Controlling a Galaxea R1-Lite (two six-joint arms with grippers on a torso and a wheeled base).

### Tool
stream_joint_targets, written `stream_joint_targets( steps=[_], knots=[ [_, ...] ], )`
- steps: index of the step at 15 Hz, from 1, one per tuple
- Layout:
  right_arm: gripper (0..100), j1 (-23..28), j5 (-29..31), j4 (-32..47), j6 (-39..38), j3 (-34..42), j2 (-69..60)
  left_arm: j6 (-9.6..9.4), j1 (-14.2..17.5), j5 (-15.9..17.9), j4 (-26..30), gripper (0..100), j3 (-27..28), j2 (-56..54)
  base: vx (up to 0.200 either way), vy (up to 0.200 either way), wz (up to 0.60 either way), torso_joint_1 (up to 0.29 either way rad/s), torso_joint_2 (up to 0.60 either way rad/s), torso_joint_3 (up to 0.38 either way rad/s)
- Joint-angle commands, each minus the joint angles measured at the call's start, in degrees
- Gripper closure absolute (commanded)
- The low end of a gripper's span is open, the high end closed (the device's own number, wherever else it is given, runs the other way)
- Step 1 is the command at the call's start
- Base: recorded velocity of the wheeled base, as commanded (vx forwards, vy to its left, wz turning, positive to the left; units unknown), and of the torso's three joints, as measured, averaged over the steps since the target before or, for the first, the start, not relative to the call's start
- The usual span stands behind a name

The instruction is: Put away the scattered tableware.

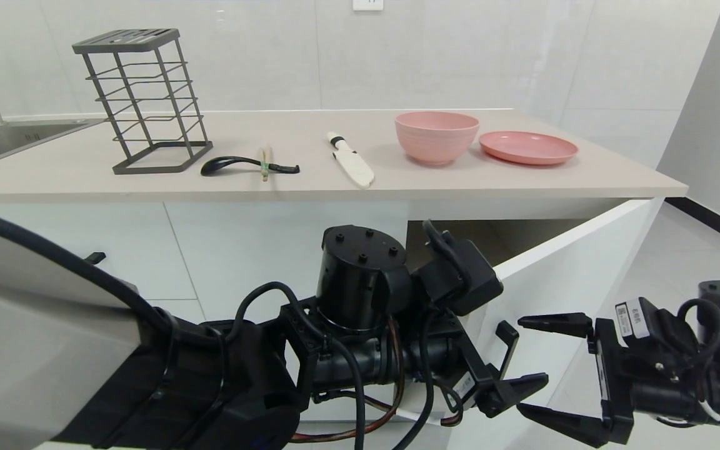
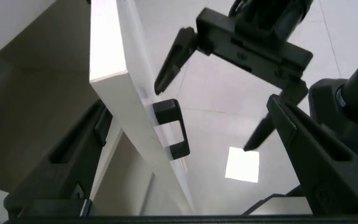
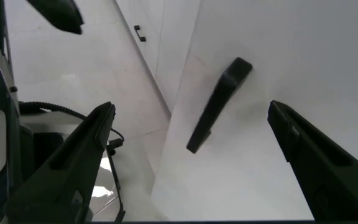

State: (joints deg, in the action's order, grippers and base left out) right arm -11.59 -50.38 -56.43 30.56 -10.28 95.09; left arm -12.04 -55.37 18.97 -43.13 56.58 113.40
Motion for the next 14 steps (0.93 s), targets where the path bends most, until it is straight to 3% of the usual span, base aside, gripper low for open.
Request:
stream_joint_targets(
  steps=[1, 4, 5, 7, 9, 10, 11, 12, 14],
  knots=[
    [0, 1.49, 0.37, 0.71, 0.20, 0.26, 0.27, 0.00, 0.26, 0.02, 0.06, 0, 0.03, -0.02, 0.000, 0.000, 0.00, 0.000, 0.00, 0.000],
    [0, 4.21, -0.68, 0.71, 1.52, 3.33, -6.05, -0.08, 0.53, 0.02, -0.64, 0, 0.11, 0.16, 0.000, 0.000, 0.00, 0.000, 0.00, 0.000],
    [0, 6.50, -4.90, 0.62, 2.49, 3.95, -12.82, -0.08, 0.09, 0.02, -1.34, 0, 0.20, 0.51, 0.000, 0.000, 0.00, 0.000, 0.00, 0.000],
    [0, 15.99, -6.57, 0.36, 2.84, 3.25, -25.65, 0.00, -0.09, -0.07, -1.52, 0, 0.20, 0.42, 0.000, 0.000, 0.00, 0.000, 0.00, 0.000],
    [0, 32.95, -6.57, 0.36, -2.17, -1.32, -40.07, 0.00, -0.44, -0.07, -1.96, 0, 0.03, 0.33, 0.000, 0.000, 0.00, 0.000, 0.00, 0.000],
    [0, 32.95, -6.57, 0.36, -2.17, -1.32, -40.07, 0.00, -0.44, -0.07, -1.96, 0, 0.03, 0.33, 0.000, 0.000, 0.00, 0.000, 0.00, 0.000],
    [0, 40.86, -6.75, 0.36, -6.66, -3.87, -48.59, 0.27, -2.81, -0.16, -1.96, 0, -0.06, 0.42, 0.000, 0.000, 0.00, 0.000, 0.00, 0.000],
    [0, 41.12, -6.57, 0.36, -7.53, -6.60, -54.66, 1.59, -6.42, -0.34, -1.96, 0, -0.15, 0.86, 0.000, 0.000, 0.00, 0.000, 0.00, 0.000],
    [0, 41.12, -6.57, 0.36, -8.59, -8.18, -56.68, 2.55, -8.18, -0.60, -1.96, 0, -0.15, 1.56, 0.000, 0.000, 0.00, 0.000, 0.00, 0.000]
  ],
)
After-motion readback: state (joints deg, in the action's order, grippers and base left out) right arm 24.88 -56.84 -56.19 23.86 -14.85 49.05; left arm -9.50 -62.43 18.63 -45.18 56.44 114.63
